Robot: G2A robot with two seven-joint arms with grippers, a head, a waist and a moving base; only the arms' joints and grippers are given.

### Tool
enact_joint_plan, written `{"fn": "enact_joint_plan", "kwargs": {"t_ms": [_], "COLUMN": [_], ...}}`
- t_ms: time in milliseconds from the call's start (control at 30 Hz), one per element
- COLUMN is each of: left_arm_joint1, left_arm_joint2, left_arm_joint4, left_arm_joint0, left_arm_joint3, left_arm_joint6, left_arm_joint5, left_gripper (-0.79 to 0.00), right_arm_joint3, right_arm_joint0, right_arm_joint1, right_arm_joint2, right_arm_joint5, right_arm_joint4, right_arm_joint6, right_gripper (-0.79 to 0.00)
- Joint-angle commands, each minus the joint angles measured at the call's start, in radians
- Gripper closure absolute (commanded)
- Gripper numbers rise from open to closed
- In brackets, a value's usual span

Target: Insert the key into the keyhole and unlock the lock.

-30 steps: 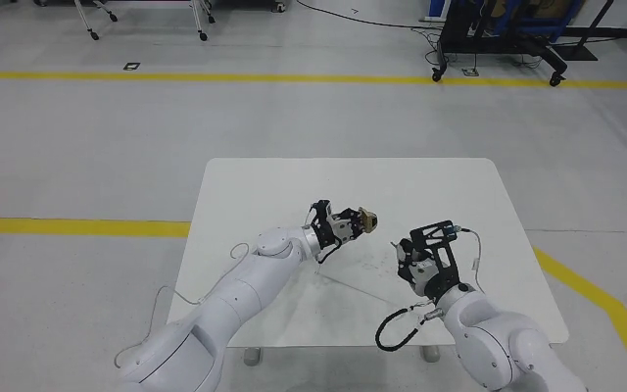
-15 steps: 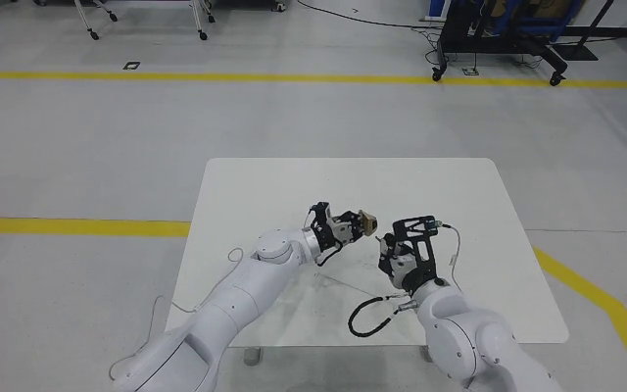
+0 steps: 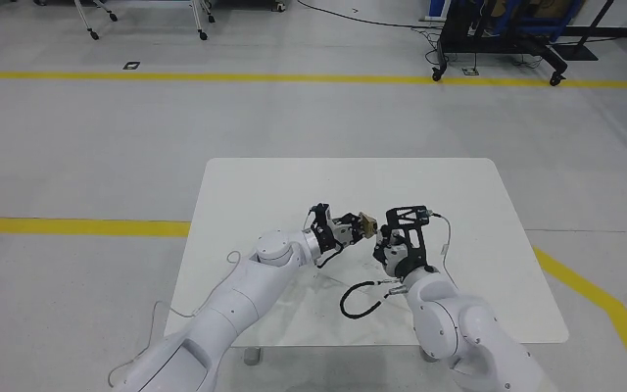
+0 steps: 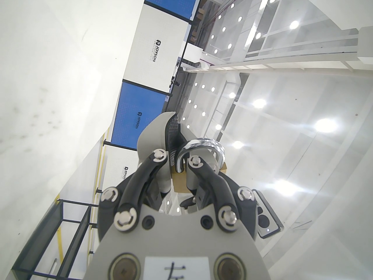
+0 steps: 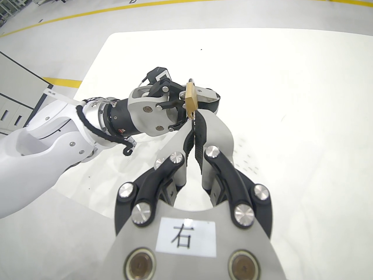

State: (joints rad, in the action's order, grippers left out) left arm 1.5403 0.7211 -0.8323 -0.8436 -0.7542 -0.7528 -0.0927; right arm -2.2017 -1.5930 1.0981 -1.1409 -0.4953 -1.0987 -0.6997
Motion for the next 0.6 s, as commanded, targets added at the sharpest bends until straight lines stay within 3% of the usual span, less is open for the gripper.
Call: {"fn": "enact_joint_plan", "kwargs": {"t_ms": [0, 567], "left_arm_joint1": [0.000, 0.005], "left_arm_joint2": [0.006, 0.041], "left_arm_joint4": [0.008, 0.058], "left_arm_joint0": [-0.003, -0.020], "left_arm_joint3": [-0.003, -0.018], "left_arm_joint6": [0.001, 0.019], "left_arm_joint5": [0.003, 0.011], "left_gripper": [0.000, 0.000], "right_arm_joint3": [0.005, -0.013], "right_arm_joint0": [0.007, -0.028], "right_arm_joint1": [0.003, 0.014], "right_arm_joint2": [0.003, -0.017], "right_arm_joint5": [0.001, 0.029], "right_arm_joint4": [0.002, -0.008], "right_arm_joint6": [-0.013, -0.017], "right_gripper": [0.000, 0.000]}}
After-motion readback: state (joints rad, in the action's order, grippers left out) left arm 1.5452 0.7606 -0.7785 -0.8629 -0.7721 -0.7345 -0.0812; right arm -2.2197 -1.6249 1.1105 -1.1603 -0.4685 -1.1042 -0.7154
